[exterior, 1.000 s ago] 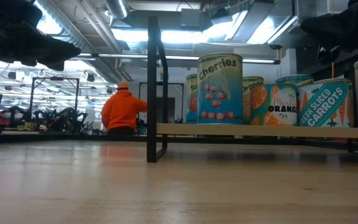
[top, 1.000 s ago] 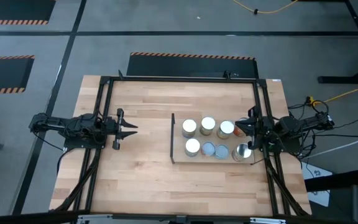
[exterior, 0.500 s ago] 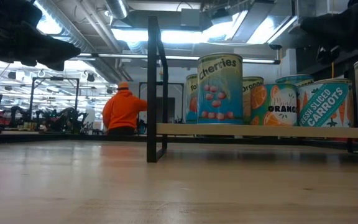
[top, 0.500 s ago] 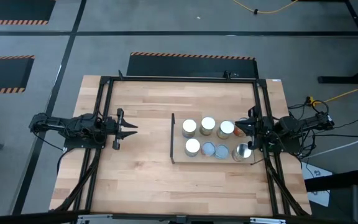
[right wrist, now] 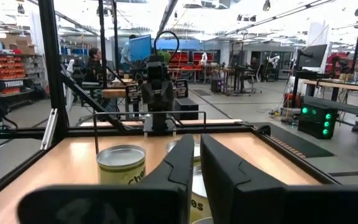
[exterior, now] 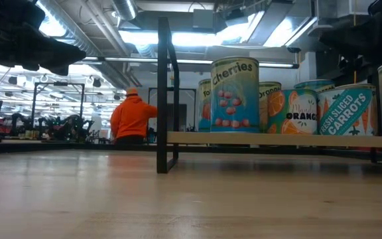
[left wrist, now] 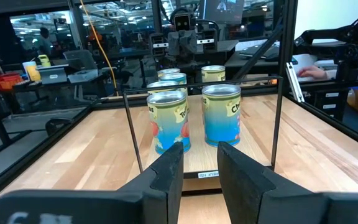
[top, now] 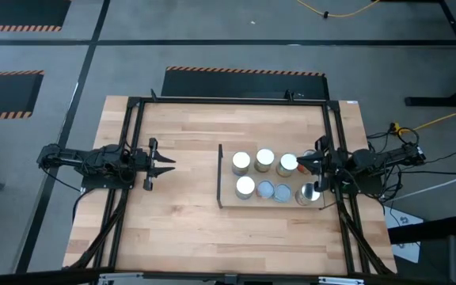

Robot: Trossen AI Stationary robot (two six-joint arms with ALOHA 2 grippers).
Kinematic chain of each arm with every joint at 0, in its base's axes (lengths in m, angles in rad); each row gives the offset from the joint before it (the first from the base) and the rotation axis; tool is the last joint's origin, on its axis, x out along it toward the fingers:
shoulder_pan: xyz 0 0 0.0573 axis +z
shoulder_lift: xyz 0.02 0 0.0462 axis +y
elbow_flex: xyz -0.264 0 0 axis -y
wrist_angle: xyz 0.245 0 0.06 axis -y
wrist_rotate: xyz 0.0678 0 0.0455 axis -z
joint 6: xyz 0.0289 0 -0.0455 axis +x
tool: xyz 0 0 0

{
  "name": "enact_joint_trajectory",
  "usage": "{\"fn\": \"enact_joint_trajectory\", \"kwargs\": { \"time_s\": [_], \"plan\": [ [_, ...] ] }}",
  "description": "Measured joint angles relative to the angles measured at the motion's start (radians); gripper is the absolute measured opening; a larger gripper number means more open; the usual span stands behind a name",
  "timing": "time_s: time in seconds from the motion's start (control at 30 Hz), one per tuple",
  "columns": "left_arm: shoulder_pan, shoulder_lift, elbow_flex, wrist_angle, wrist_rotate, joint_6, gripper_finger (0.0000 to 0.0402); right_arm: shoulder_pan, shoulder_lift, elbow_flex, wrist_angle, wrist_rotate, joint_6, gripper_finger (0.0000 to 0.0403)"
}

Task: Pick and place cans onto a shelf
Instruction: Return to Home Position

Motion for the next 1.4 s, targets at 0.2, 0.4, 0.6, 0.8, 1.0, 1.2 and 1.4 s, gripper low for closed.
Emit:
{"fn": "enact_joint_trajectory", "kwargs": {
  "time_s": [0.2,0.4,0.6,0.8,1.0,1.2,1.4],
  "plan": [
    [0.000,0.000,0.000,0.000,0.000,0.000,0.0092,0.000,0.000,-0.002,0.003,-0.029,-0.004,0.0035],
    [0.000,0.000,0.000,0.000,0.000,0.000,0.0092,0.000,0.000,-0.003,0.004,-0.032,-0.020,0.0035],
    [0.000,0.000,0.000,0.000,0.000,0.000,0.0092,0.000,0.000,-0.003,0.001,-0.033,-0.014,0.0035],
    [0.000,0.000,0.000,0.000,0.000,0.000,0.0092,0.000,0.000,-0.004,-0.002,-0.033,-0.012,0.0035],
    [0.000,0.000,0.000,0.000,0.000,0.000,0.0092,0.000,0.000,-0.005,-0.004,-0.033,-0.012,0.0035],
    [0.000,0.000,0.000,0.000,0.000,0.000,0.0092,0.000,0.000,-0.005,-0.004,-0.033,-0.011,0.0035],
    [0.000,0.000,0.000,0.000,0.000,0.000,0.0092,0.000,0.000,-0.005,-0.004,-0.034,-0.011,0.0035]
  ]
}}
